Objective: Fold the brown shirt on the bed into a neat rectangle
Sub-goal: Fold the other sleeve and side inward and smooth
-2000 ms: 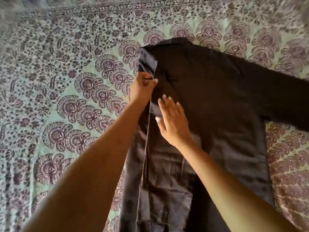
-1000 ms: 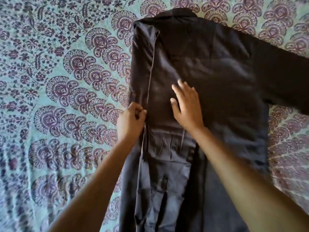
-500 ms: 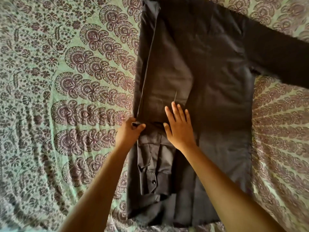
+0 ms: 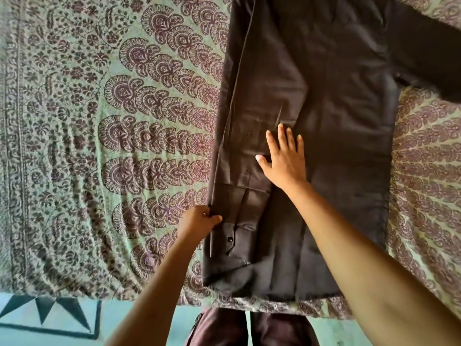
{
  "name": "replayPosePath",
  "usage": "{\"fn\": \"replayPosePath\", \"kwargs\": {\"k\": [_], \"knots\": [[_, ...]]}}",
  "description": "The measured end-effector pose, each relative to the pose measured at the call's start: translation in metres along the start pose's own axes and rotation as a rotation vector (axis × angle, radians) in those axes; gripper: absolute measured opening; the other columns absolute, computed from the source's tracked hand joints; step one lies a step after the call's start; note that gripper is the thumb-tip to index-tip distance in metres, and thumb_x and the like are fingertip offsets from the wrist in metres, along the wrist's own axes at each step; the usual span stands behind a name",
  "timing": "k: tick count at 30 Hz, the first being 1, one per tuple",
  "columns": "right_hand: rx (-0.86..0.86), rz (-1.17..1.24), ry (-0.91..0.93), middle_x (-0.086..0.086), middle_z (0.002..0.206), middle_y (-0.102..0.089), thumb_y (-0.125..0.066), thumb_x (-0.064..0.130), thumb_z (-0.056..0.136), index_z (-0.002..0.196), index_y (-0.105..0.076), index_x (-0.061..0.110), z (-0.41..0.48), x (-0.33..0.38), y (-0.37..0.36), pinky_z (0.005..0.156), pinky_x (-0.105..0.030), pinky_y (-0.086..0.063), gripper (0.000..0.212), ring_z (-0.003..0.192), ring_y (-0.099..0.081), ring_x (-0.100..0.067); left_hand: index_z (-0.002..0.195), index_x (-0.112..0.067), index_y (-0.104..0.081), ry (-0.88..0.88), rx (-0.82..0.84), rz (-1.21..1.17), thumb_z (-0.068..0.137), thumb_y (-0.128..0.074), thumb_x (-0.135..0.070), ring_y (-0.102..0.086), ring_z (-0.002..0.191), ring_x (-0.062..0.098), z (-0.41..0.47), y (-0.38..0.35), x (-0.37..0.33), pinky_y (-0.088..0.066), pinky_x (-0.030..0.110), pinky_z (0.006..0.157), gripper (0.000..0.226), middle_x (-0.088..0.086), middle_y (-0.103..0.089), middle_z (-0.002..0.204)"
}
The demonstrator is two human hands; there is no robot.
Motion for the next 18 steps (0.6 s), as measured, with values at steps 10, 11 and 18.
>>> {"fn": "replayPosePath", "kwargs": {"k": [10, 11, 18], "knots": [[0.095, -0.054, 0.214, -0.007, 0.157, 0.010, -0.029, 0.049, 0.097, 0.149, 0.003, 0.021, -0.029, 0.022, -0.023, 0.116, -0.040, 0.003, 0.067, 0.145, 0.004, -0.022, 0.061, -0.018, -0.055, 0.083, 0.040, -0.224, 0.074, -0.077, -0.018, -0.063, 0.052, 0.017, -0.007, -0.015, 0.025, -0.055, 0.035, 0.066, 0.025, -0.006, -0.059, 0.041], [0.100, -0.056, 0.210, -0.006, 0.156, 0.012, -0.027, 0.049, 0.097, 0.148, 0.005, 0.021, -0.028, 0.022, -0.025, 0.116, -0.040, 0.004, 0.067, 0.145, 0.006, -0.022, 0.063, -0.019, -0.057, 0.077, 0.021, -0.171, 0.074, -0.077, -0.023, -0.066, 0.057, 0.016, -0.008, -0.013, 0.024, -0.056, 0.035, 0.068, 0.023, -0.004, -0.063, 0.048], [0.063, 0.004, 0.213, -0.008, 0.157, 0.001, -0.031, 0.047, 0.096, 0.149, -0.009, 0.019, -0.029, 0.024, -0.021, 0.116, -0.041, 0.001, 0.064, 0.145, -0.003, -0.023, 0.100, -0.020, -0.061, 0.067, -0.090, 0.458, 0.082, -0.065, -0.045, -0.061, 0.085, 0.020, -0.023, 0.012, -0.012, -0.043, 0.028, 0.065, 0.031, 0.003, -0.067, 0.099]]}}
Point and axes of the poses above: each hand's wrist, its own z-axis towards the middle knuckle, its own y-axis out of the back of the hand, x = y × z, the point moved 6 cm from there along z, towards the middle knuckle
